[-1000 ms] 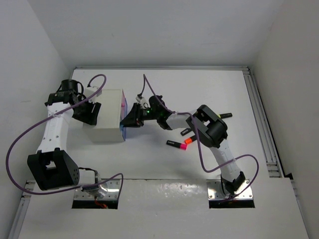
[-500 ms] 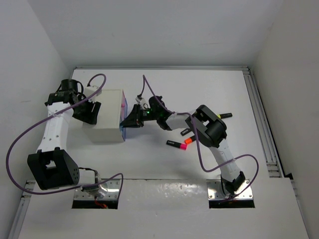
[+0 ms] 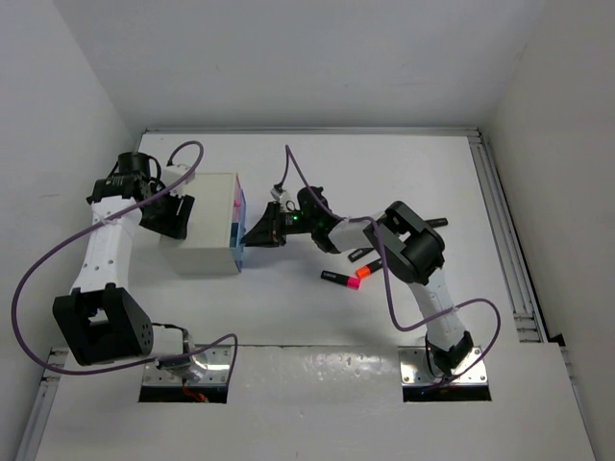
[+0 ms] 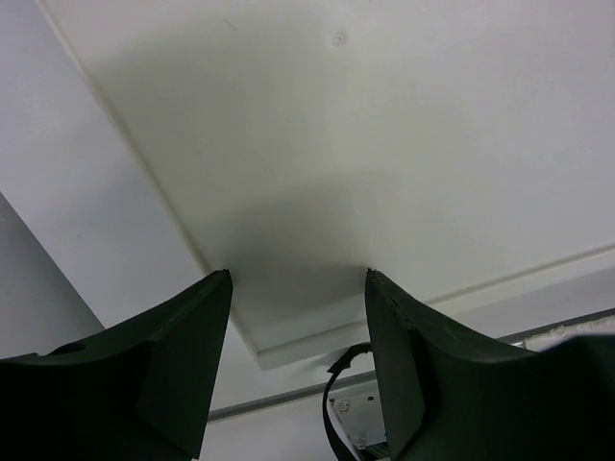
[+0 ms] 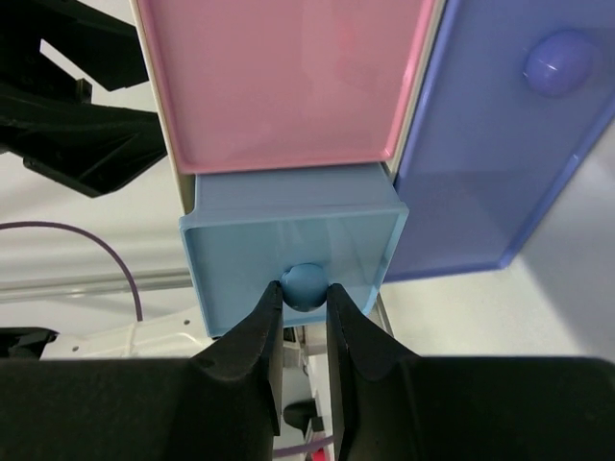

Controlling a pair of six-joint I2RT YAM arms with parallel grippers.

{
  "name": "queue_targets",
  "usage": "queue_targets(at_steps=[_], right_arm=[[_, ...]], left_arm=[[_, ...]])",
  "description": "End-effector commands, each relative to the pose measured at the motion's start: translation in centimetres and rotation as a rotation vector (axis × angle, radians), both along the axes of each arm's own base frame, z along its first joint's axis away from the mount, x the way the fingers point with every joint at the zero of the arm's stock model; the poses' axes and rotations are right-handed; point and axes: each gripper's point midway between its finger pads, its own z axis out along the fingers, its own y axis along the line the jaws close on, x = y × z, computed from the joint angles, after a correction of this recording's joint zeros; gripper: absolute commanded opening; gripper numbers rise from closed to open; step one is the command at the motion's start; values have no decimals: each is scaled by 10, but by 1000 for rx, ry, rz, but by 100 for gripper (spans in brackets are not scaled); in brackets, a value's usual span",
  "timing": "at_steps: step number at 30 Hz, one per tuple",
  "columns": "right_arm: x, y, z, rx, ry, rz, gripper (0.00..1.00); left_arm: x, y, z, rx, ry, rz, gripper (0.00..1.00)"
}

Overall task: Sort the stationery into containers
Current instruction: Open the drawer in the storage box.

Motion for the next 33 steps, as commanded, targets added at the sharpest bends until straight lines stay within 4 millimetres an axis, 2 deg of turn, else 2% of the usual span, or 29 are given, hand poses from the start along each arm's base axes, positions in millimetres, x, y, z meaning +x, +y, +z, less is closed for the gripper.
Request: queue_targets(at_steps=[1,18,23,33], right_arm=[[-2,-14,16,22,-49,19,0],[-1,-84,6,-7,10,-46,0],[-3,-97,5,-14,17,-56,0],[2,-111,6,-16,20,-76,0]], left_arm=[[-8,16,-26,36,101,49,64],[-3,18,-26,38,99,55,64],[-1,19,-27,39,100,59,64],[0,20,-29,42,102,60,64]])
